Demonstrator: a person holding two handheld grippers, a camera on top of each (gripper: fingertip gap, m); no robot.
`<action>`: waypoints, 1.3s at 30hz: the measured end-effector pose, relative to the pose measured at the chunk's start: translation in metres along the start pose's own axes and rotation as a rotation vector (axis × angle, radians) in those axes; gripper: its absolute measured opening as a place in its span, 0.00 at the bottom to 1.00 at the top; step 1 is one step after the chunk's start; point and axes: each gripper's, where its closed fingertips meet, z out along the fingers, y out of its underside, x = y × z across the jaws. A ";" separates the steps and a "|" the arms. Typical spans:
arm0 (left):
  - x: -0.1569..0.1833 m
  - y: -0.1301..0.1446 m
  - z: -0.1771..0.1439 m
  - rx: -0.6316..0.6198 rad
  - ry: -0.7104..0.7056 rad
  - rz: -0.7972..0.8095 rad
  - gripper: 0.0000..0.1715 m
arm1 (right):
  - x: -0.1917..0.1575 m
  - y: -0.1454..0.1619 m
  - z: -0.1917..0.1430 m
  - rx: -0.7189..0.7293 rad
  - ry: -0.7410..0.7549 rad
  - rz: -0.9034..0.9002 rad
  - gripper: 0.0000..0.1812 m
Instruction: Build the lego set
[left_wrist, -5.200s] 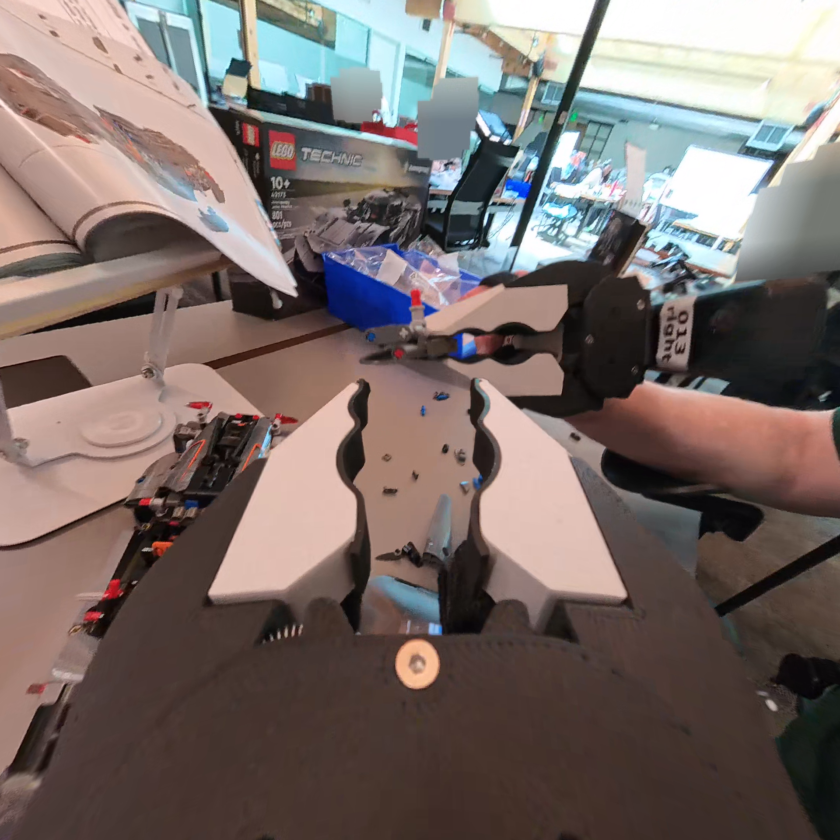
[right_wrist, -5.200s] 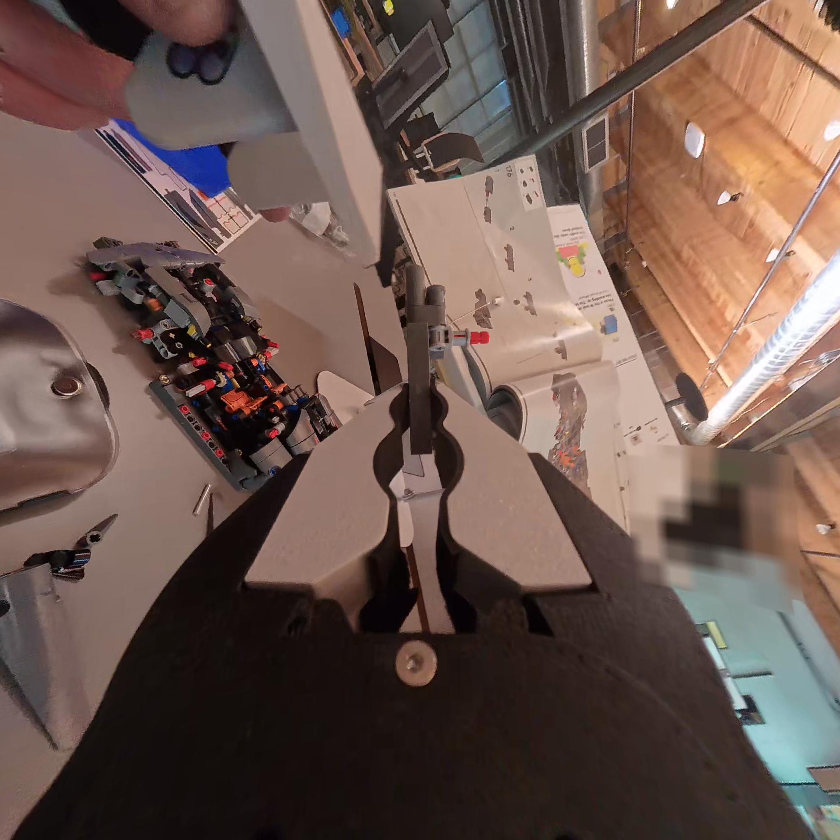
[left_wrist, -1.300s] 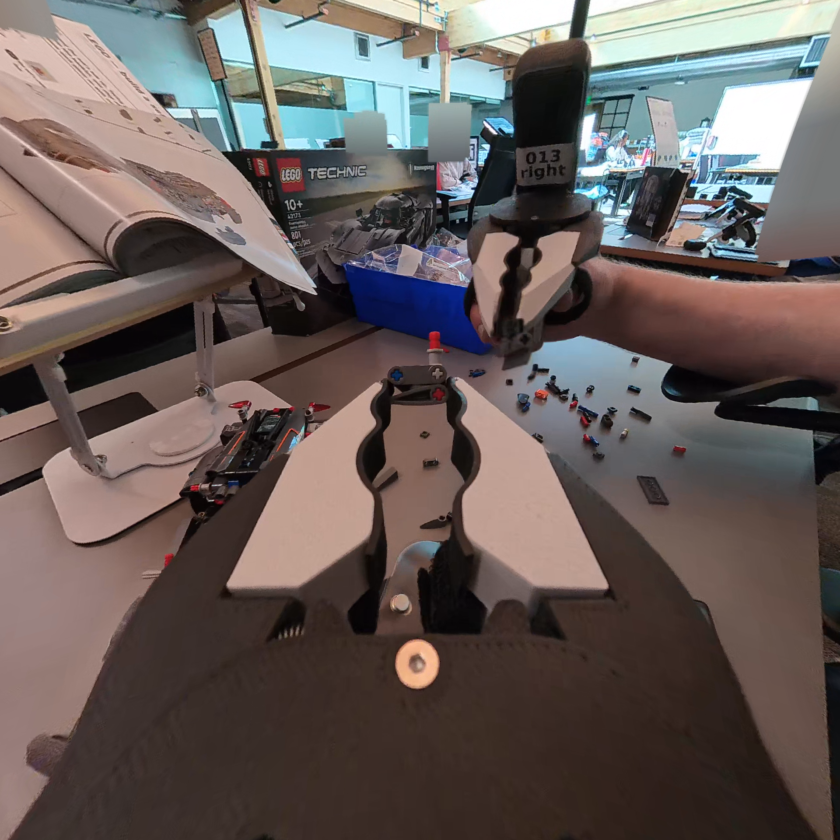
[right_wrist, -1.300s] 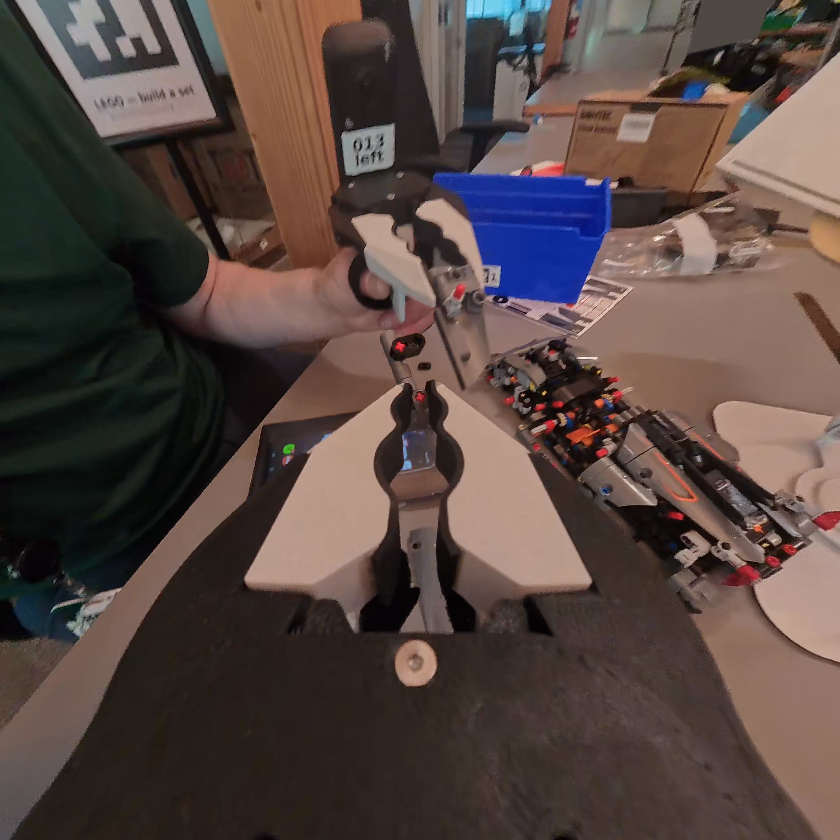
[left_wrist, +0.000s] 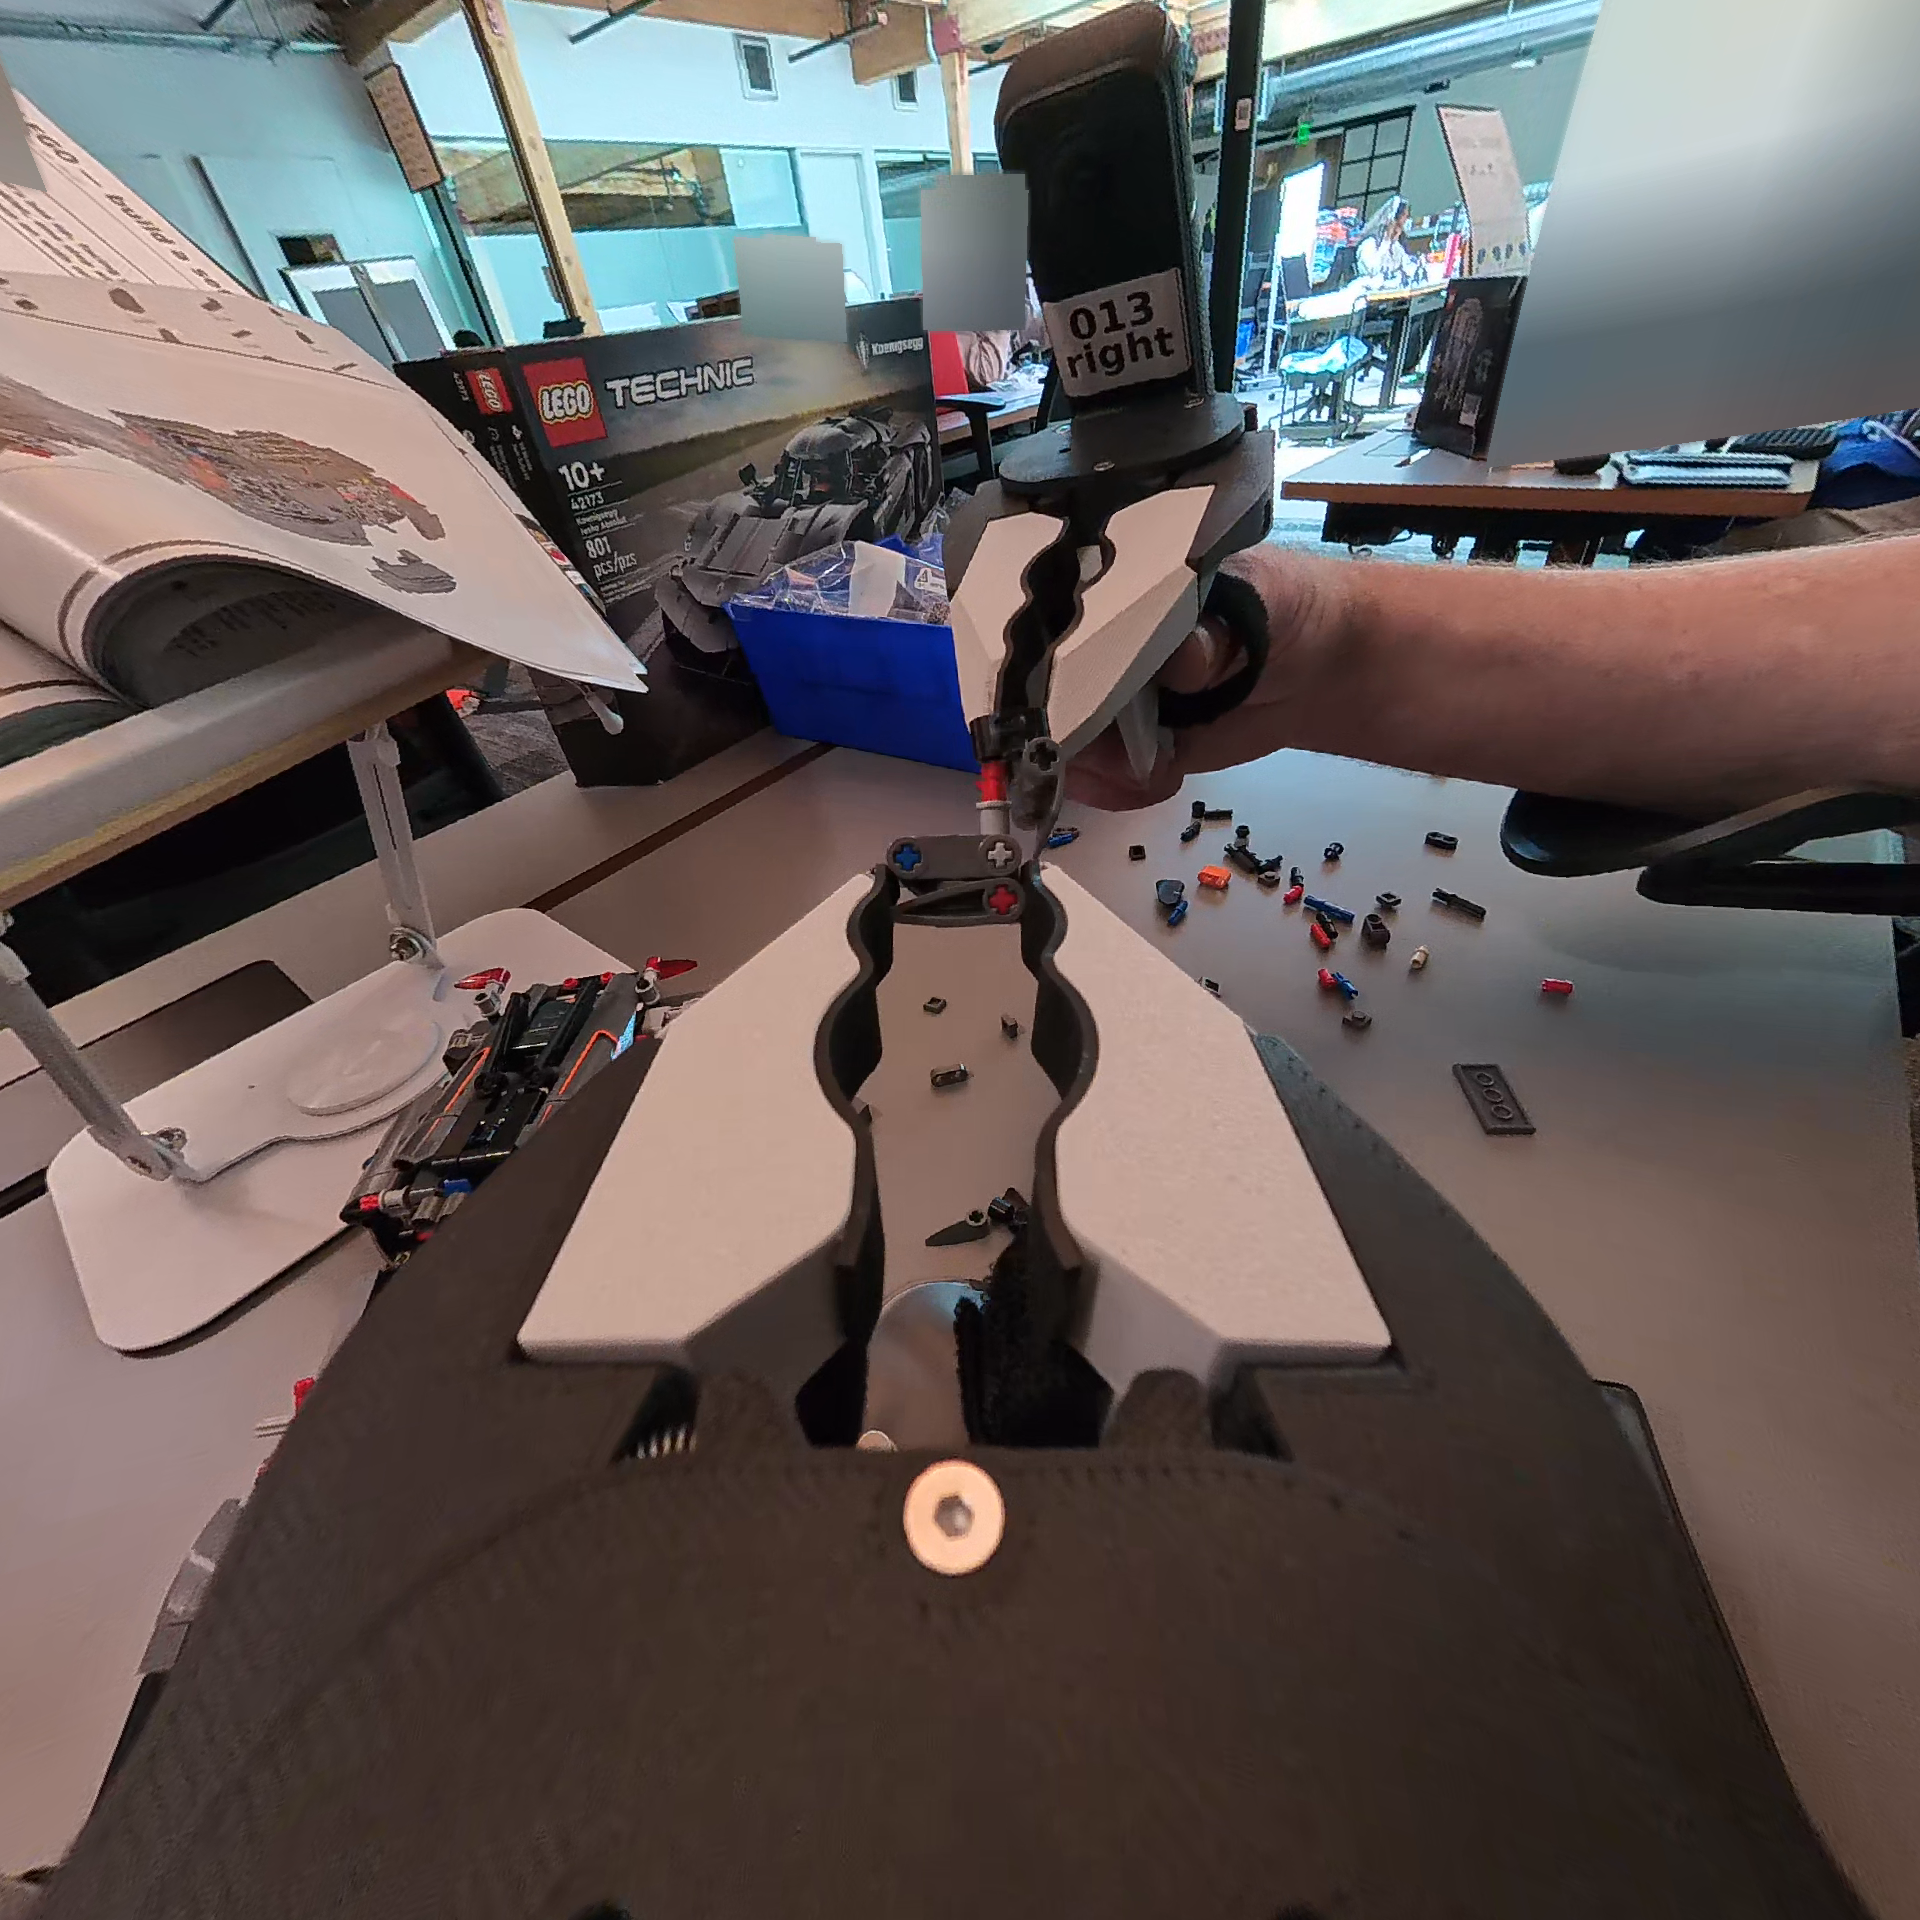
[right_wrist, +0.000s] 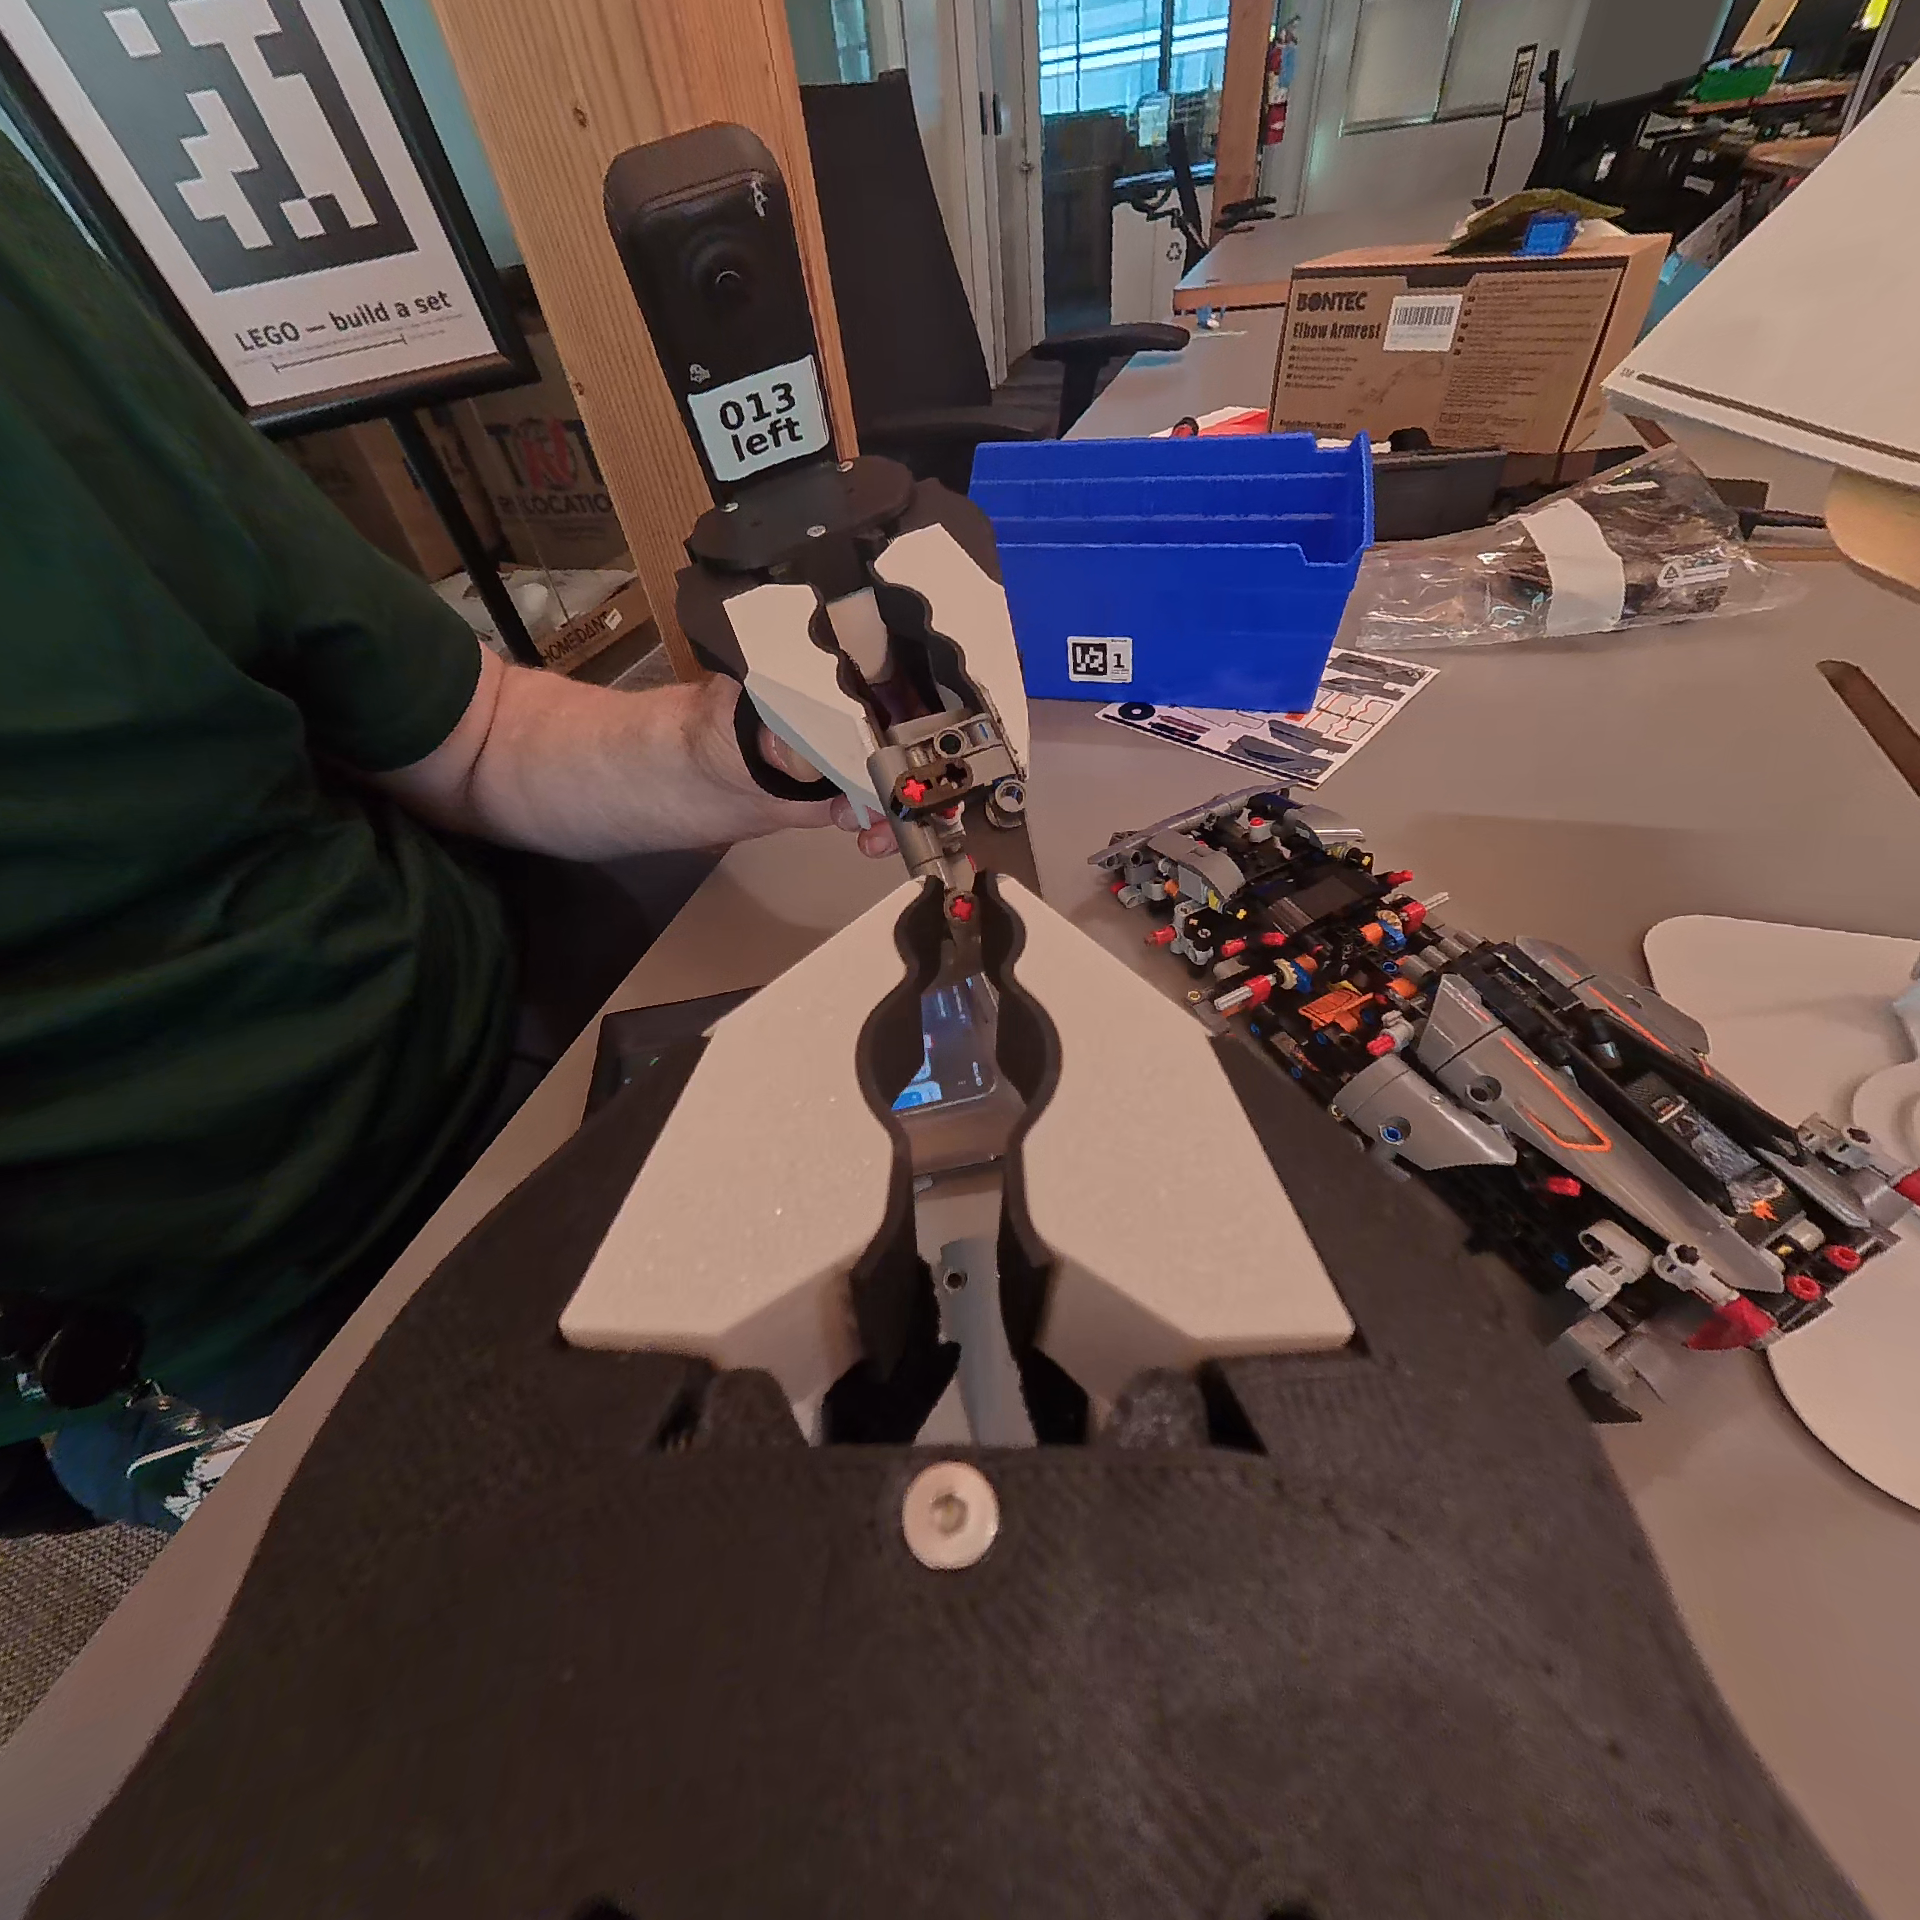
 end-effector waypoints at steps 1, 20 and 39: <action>0.000 0.000 0.000 -0.002 0.000 0.001 0.13 | 0.000 0.001 0.000 -0.006 0.001 0.001 0.03; -0.001 0.012 0.000 -0.061 0.021 0.013 0.13 | 0.004 0.019 0.009 -0.090 0.010 0.017 0.03; 0.000 0.034 0.008 -0.103 0.039 -0.020 0.13 | 0.006 0.037 0.020 -0.166 0.016 0.031 0.02</action>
